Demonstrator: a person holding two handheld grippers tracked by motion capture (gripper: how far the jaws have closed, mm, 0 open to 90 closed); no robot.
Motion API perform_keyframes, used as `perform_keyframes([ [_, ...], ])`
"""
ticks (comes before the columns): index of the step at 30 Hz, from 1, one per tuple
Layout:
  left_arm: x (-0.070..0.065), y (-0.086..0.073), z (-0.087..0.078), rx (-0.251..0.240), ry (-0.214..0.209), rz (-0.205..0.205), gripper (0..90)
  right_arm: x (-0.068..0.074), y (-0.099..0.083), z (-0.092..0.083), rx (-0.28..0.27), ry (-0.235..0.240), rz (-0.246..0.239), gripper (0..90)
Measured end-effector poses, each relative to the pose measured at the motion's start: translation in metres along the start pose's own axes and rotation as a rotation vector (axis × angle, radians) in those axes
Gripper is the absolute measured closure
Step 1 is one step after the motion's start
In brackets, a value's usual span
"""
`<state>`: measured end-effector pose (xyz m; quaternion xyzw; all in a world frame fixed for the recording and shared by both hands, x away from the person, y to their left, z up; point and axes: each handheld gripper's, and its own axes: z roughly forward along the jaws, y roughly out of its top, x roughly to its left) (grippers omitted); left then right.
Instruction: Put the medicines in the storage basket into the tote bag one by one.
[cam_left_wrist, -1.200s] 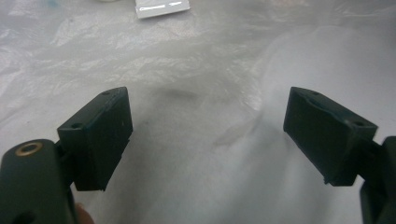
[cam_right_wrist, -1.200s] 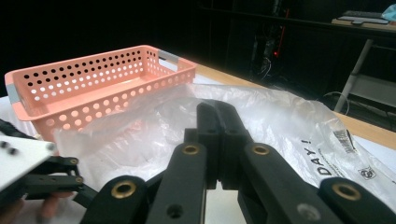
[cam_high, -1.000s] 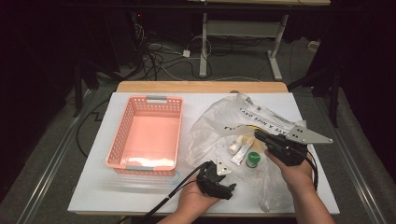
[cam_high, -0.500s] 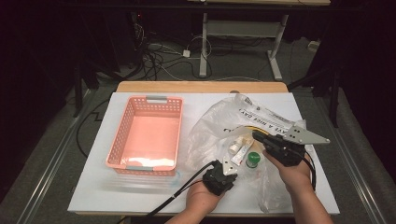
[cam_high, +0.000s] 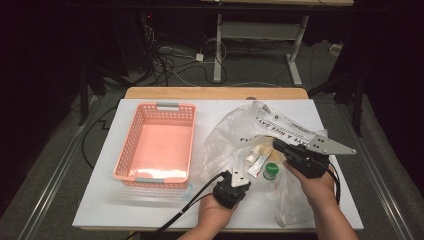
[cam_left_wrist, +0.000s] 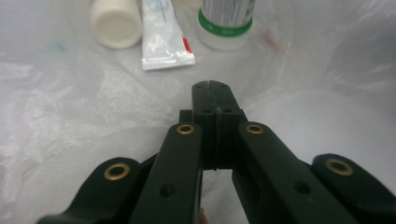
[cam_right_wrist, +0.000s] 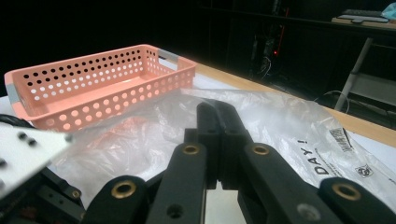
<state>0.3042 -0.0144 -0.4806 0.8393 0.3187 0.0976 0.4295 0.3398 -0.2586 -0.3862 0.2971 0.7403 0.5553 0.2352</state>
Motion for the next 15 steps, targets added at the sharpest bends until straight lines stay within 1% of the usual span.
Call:
perform_keyframes([
  [5,0.003,-0.005,-0.009,-0.09,-0.017,-0.025,88.7,-0.004,0.0,-0.003,-0.01,-0.013,0.004,90.0],
  [6,0.004,-0.005,-0.01,-0.101,-0.01,-0.018,88.7,-0.004,0.0,-0.004,-0.01,-0.014,0.006,90.0],
  [8,0.006,-0.006,-0.015,-0.133,0.018,0.004,88.7,-0.006,0.0,-0.005,-0.015,-0.022,0.009,90.0],
  [10,0.012,-0.006,-0.021,-0.16,0.023,-0.019,88.7,-0.007,0.0,-0.006,-0.021,-0.031,0.015,90.0],
  [15,0.022,0.002,-0.039,-0.242,0.055,-0.036,88.7,-0.01,0.002,-0.009,-0.04,-0.05,0.02,90.0],
])
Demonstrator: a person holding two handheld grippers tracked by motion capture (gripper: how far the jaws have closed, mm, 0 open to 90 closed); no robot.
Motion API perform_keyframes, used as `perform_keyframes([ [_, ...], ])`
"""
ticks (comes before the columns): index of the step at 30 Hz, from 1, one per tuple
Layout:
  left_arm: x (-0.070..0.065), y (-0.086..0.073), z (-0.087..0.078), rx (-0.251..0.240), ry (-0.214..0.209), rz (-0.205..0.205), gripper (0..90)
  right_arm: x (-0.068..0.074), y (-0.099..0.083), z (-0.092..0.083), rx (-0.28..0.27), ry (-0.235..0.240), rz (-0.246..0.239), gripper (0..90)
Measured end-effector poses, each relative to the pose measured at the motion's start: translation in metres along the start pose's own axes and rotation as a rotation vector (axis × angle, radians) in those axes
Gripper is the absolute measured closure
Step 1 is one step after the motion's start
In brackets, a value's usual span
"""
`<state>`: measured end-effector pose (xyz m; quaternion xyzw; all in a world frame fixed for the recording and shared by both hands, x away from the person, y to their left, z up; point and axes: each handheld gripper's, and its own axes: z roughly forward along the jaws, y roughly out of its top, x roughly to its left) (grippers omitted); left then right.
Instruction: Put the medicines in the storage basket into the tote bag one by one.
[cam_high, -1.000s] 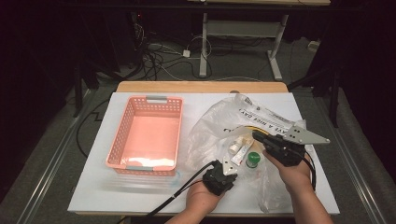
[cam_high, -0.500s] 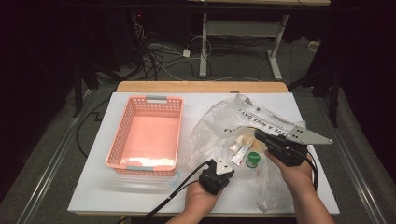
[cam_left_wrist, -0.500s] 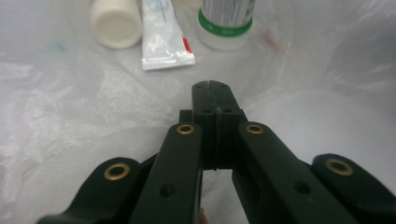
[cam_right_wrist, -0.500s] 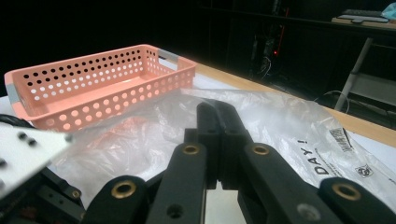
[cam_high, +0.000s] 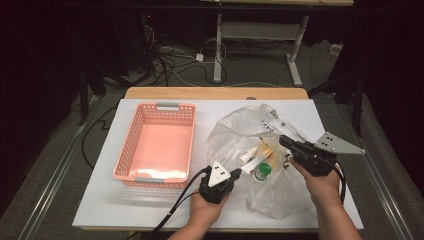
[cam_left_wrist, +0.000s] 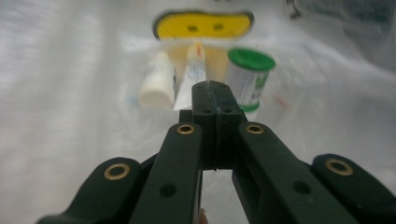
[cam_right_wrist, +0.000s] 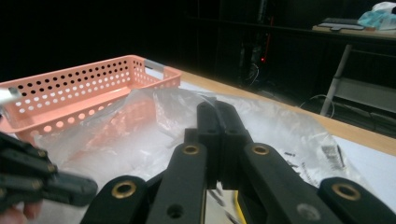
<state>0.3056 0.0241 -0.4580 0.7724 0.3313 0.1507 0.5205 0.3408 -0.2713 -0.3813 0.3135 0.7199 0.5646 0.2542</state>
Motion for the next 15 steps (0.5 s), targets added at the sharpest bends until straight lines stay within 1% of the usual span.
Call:
perform_keyframes([
  [4,0.004,0.011,-0.008,-0.032,0.016,0.017,88.7,0.0,0.003,-0.001,-0.021,-0.006,0.01,90.0],
  [6,0.005,0.015,-0.01,-0.048,0.02,0.027,88.7,0.001,0.004,-0.002,-0.03,-0.008,0.004,90.0],
  [8,0.004,0.02,-0.012,-0.057,0.026,0.041,88.7,0.0,0.006,-0.003,-0.039,-0.014,0.008,90.0],
  [12,0.003,0.031,-0.015,-0.086,0.024,0.072,88.7,0.0,0.008,-0.005,-0.058,-0.024,0.017,90.0],
  [15,0.003,0.039,-0.018,-0.106,0.024,0.092,88.6,0.0,0.01,-0.006,-0.063,-0.03,0.009,90.0],
])
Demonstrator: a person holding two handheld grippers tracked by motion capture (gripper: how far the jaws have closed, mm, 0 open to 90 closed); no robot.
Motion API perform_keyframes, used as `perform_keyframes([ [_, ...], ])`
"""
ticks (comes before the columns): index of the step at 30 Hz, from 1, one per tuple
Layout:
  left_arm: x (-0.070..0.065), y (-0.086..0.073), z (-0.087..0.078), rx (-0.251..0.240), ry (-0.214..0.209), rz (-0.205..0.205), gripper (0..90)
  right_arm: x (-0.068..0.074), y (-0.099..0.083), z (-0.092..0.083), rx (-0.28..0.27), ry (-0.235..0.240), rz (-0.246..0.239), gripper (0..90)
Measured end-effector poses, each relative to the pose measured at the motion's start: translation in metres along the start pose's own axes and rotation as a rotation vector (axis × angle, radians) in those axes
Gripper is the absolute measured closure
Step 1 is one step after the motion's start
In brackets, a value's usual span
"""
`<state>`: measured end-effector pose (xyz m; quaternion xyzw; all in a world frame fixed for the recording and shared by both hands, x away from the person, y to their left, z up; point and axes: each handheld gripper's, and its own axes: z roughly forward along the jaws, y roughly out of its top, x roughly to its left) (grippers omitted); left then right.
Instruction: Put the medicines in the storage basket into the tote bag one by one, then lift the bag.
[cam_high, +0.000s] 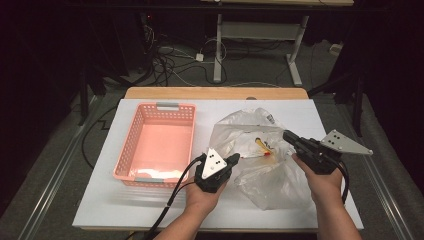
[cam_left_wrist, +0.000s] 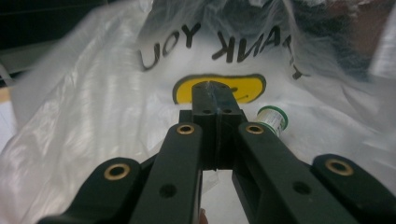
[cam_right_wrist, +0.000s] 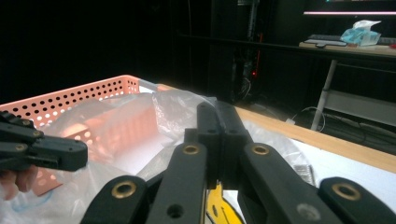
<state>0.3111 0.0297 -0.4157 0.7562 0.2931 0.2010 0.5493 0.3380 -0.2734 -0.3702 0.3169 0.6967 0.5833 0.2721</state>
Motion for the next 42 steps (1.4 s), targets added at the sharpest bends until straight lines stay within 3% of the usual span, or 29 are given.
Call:
perform_keyframes([
  [11,0.003,0.018,-0.005,-0.048,0.005,0.03,88.6,0.004,0.005,0.002,-0.003,-0.009,-0.023,90.0],
  [20,0.005,0.035,-0.003,-0.075,0.008,0.046,88.7,0.003,0.01,0.003,-0.012,-0.025,-0.008,90.0],
  [35,0.023,0.086,-0.003,-0.147,0.039,0.086,88.6,0.003,0.028,0.02,-0.031,-0.011,-0.007,90.0],
  [42,0.025,0.119,-0.007,-0.185,0.061,0.113,88.7,0.0,0.051,0.029,-0.051,-0.016,-0.015,90.0],
])
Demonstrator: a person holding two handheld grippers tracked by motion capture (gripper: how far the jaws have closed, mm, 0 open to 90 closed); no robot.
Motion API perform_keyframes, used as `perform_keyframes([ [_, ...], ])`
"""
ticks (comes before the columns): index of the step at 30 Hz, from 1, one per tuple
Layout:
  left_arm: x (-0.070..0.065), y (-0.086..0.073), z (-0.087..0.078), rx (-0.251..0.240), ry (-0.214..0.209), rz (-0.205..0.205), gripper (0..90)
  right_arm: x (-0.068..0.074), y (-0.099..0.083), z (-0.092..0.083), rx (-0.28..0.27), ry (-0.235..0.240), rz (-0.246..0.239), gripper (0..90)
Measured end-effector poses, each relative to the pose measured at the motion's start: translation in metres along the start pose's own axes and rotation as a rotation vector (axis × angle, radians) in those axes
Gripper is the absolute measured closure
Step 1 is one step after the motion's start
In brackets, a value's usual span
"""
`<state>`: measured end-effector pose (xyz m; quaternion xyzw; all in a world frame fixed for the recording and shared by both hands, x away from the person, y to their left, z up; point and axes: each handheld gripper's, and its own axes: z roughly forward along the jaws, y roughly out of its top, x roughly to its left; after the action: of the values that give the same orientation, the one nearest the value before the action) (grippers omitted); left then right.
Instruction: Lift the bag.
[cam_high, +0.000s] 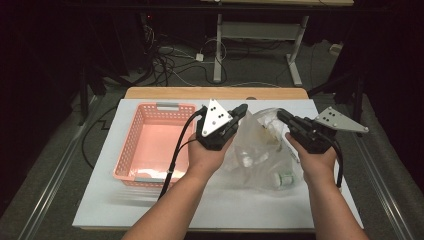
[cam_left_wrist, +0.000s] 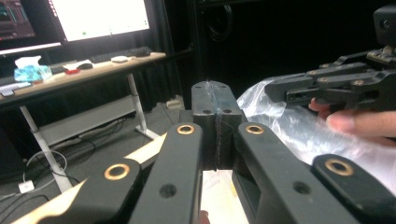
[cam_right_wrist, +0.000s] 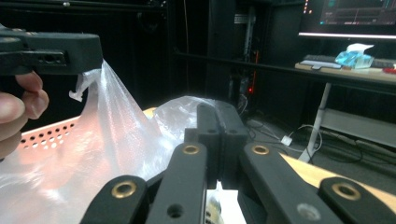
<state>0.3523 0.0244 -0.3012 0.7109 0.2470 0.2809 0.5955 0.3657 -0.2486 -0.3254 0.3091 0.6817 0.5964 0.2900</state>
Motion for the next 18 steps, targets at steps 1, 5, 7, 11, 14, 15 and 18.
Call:
perform_keyframes([
  [1,0.0,0.004,0.0,-0.002,0.004,0.011,88.7,-0.001,0.004,0.001,-0.006,-0.004,0.002,90.0],
  [5,0.0,0.02,0.002,-0.031,0.017,0.028,88.7,-0.003,0.02,0.004,-0.029,-0.015,-0.007,90.0],
  [7,-0.001,0.027,0.002,-0.043,0.022,0.039,88.7,-0.004,0.027,0.005,-0.045,-0.022,-0.017,90.0],
  [11,0.001,0.039,0.003,-0.081,0.033,0.038,88.7,-0.002,0.04,0.007,-0.078,-0.026,-0.013,90.0],
  [14,0.004,0.05,0.002,-0.113,0.044,0.043,88.6,0.0,0.051,0.009,-0.106,-0.025,-0.018,90.0],
  [15,0.005,0.055,0.002,-0.121,0.045,0.045,88.7,0.0,0.055,0.01,-0.116,-0.026,-0.024,90.0],
  [18,0.007,0.071,0.0,-0.16,0.061,0.065,88.7,0.006,0.07,0.011,-0.146,-0.023,-0.039,90.0],
])
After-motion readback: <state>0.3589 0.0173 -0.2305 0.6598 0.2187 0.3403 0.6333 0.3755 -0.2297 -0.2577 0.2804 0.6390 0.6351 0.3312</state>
